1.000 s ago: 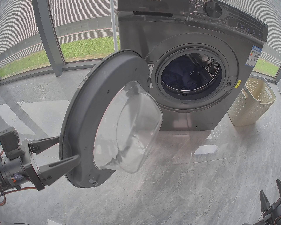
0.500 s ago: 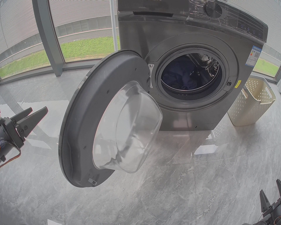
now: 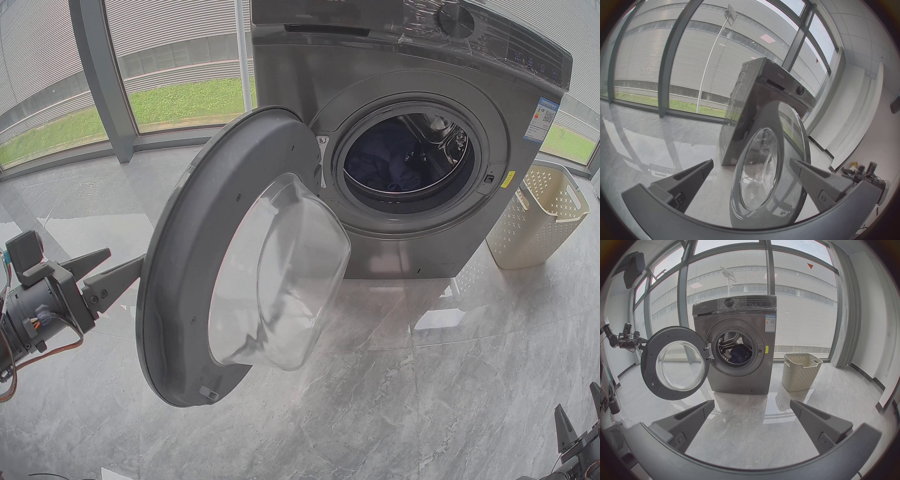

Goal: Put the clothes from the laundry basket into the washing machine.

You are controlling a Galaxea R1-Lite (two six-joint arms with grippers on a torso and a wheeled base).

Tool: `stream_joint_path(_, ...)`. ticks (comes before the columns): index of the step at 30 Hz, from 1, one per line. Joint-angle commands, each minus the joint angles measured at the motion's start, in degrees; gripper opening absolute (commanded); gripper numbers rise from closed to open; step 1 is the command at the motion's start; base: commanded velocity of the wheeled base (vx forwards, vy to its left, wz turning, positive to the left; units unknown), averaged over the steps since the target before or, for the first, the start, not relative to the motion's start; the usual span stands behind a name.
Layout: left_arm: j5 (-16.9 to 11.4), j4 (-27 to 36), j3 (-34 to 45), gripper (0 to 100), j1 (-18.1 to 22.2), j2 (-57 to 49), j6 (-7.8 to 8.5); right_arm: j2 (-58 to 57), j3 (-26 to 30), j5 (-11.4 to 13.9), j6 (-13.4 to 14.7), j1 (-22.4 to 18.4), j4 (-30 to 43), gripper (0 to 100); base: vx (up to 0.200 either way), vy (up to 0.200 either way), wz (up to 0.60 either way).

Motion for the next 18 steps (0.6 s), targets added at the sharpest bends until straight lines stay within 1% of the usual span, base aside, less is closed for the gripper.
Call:
stream_joint_path(1, 0.77, -1.96, -0.34, 100, -4.82, 4.62, -0.08, -0.4, 1.01, 0.02, -0.02, 0.0, -0.04, 100, 0.0, 0.0, 0.0)
stream_joint_path(3, 1.04, -2.22, -0.42, 100, -5.61, 5.06, 0.01, -0.4, 1.01, 0.02, -0.11, 0.0, -0.04, 100, 0.0, 0.0, 0.0)
stream_joint_path(4, 1.92, -2.4, -1.04, 100, -7.72, 6.03, 0.09, -0.4, 1.01, 0.02, -0.11, 0.0, -0.04, 100, 0.0, 0.0, 0.0)
stream_joint_path(8, 4.38, -2.4, -2.97, 100, -12.03, 8.31, 0.09, -0.4, 1.01, 0.02, -0.11, 0.0, -0.04, 100, 0.0, 0.0, 0.0)
stream_joint_path(10, 5.08, -2.49, -3.68, 100, -12.99, 9.46, 0.18, -0.4, 1.01, 0.02, -0.11, 0.0, -0.04, 100, 0.0, 0.0, 0.0)
stream_joint_path(12, 6.22, -2.75, -5.43, 100, -14.84, 11.92, 0.36, -0.4, 1.01, 0.02, -0.11, 0.0, -0.04, 100, 0.0, 0.0, 0.0)
stream_joint_path(15, 7.54, -4.42, -7.02, 100, -16.51, 14.91, 0.27, -0.4, 1.01, 0.02, -0.11, 0.0, -0.04, 100, 0.0, 0.0, 0.0)
stream_joint_path(18, 10.0, -7.23, -8.95, 100, -18.71, 18.69, 0.18, -0.4, 1.01, 0.02, -0.11, 0.0, -0.04, 100, 0.0, 0.0, 0.0)
